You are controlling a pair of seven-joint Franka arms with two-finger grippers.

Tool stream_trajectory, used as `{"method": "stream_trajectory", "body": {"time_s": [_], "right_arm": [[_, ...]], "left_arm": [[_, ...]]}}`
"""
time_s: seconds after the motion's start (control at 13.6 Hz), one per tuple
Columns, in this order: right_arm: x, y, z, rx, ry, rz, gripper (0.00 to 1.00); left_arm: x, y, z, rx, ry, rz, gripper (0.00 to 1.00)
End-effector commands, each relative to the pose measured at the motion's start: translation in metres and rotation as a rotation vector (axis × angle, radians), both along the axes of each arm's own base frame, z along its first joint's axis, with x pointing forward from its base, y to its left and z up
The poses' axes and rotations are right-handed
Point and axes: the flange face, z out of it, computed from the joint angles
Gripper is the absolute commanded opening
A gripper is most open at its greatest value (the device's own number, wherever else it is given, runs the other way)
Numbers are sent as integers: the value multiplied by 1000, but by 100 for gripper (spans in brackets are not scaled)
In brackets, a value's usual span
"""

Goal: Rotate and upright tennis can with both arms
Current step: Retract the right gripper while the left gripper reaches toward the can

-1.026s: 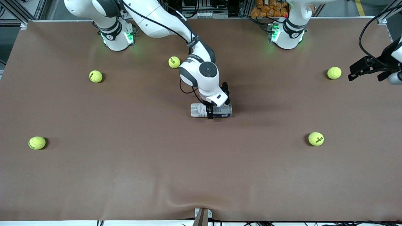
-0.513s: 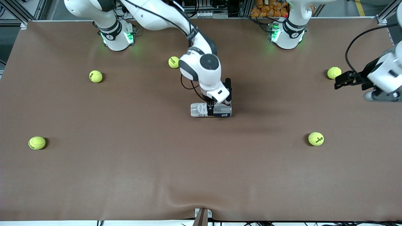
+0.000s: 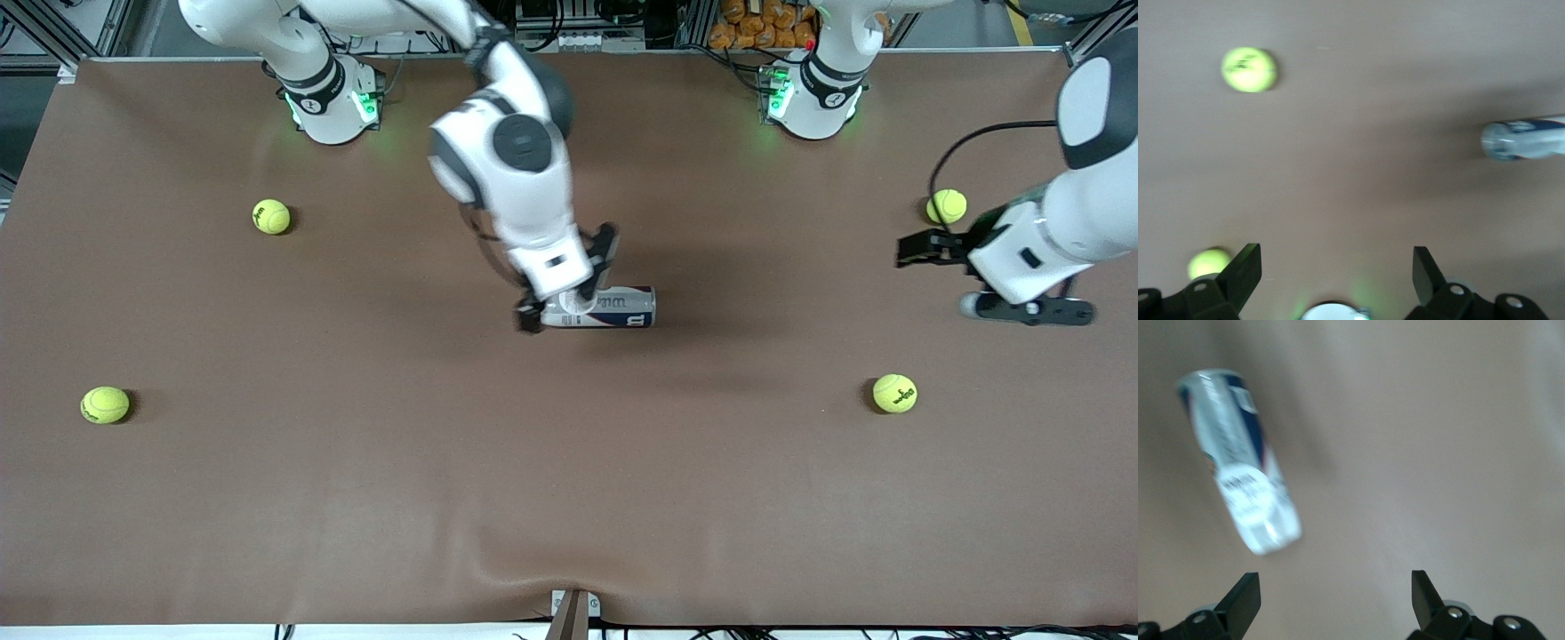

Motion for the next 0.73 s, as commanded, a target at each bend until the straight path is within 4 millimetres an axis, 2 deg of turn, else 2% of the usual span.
{"method": "stream_trajectory", "body": {"time_s": [0.0, 0.07, 0.37, 0.59, 0.66], "right_arm": [[25, -89, 55, 55, 47, -165, 100], [29, -122, 75, 68, 73, -229, 100], [28, -253, 154, 57, 108, -562, 100], [13, -344, 191, 50, 148, -813, 100], [6, -366, 199, 43, 168, -893, 100]], "left_arm": [[12, 11, -11, -198, 58, 82, 100], [17, 20, -20, -262, 79, 114, 100], [36, 8, -56, -441, 124, 170, 100], [53, -7, -89, -508, 102, 164, 100], [57, -10, -110, -513, 115, 156, 100]]}}
